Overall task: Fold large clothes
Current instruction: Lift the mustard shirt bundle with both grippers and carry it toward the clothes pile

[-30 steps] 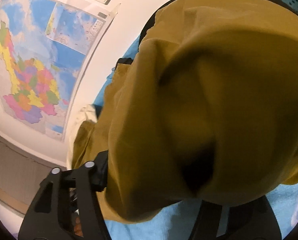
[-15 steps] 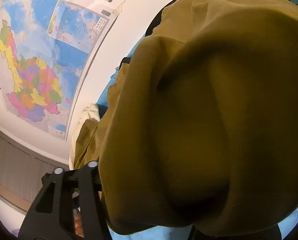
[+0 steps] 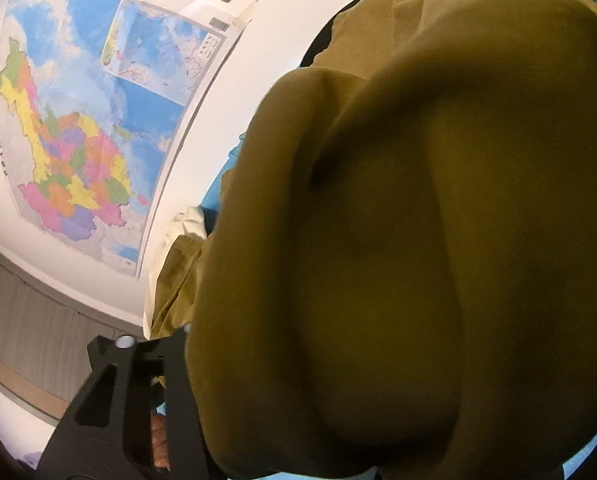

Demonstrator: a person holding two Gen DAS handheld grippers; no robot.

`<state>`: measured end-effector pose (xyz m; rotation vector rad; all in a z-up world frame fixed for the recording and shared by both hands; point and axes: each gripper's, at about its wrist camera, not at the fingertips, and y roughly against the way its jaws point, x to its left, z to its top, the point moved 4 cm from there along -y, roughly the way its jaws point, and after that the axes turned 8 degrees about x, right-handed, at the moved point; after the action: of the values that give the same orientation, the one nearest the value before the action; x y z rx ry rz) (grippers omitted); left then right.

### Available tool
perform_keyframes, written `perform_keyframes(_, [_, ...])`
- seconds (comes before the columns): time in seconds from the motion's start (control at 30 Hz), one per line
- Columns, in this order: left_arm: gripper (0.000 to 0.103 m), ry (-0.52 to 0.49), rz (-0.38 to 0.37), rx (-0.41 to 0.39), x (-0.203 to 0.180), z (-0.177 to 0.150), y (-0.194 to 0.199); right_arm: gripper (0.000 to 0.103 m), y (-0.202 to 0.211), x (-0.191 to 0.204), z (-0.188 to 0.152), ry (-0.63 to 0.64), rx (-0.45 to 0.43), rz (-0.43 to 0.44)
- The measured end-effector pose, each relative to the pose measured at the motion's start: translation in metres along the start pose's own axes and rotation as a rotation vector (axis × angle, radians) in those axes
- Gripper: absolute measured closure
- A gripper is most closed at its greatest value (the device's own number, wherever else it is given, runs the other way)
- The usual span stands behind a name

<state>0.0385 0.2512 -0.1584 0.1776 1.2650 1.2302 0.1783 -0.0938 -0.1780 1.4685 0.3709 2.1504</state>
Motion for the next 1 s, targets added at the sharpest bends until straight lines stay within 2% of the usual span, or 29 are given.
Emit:
perform_keyframes(0.07, [0.062, -0.025, -0.005, -0.009, -0.006, 0.001, 0.009, 0.07, 0.008, 0.013, 0.0, 0.044, -0.016, 0.018])
perform_keyframes(0.17, [0.069, -0.08, -0.009, -0.024, -0.02, 0.005, 0.023, 0.073, 0.021, 0.039, 0.003, 0.12, -0.037, 0.028])
perform_keyframes(0.3, [0.072, -0.172, -0.045, -0.067, -0.045, 0.023, 0.059, 0.075, 0.046, 0.093, 0.015, 0.238, -0.084, 0.068])
perform_keyframes(0.53, [0.073, -0.304, -0.054, -0.228, -0.079, 0.072, 0.151, 0.076, 0.052, 0.193, 0.041, 0.409, -0.125, 0.164])
perform_keyframes(0.73, [0.073, -0.336, 0.025, -0.418, -0.061, 0.137, 0.238, 0.076, 0.004, 0.29, 0.074, 0.519, -0.143, 0.295])
perform_keyframes(0.87, [0.073, -0.287, 0.109, -0.559, -0.022, 0.188, 0.291, 0.076, -0.069, 0.36, 0.087, 0.57, -0.142, 0.395])
perform_keyframes(0.9, [0.073, -0.268, 0.146, -0.614, -0.004, 0.202, 0.308, 0.076, -0.086, 0.371, 0.087, 0.58, -0.132, 0.411])
perform_keyframes(1.0, [0.073, -0.23, 0.227, -0.688, 0.047, 0.224, 0.335, 0.076, -0.161, 0.402, 0.076, 0.592, -0.073, 0.446])
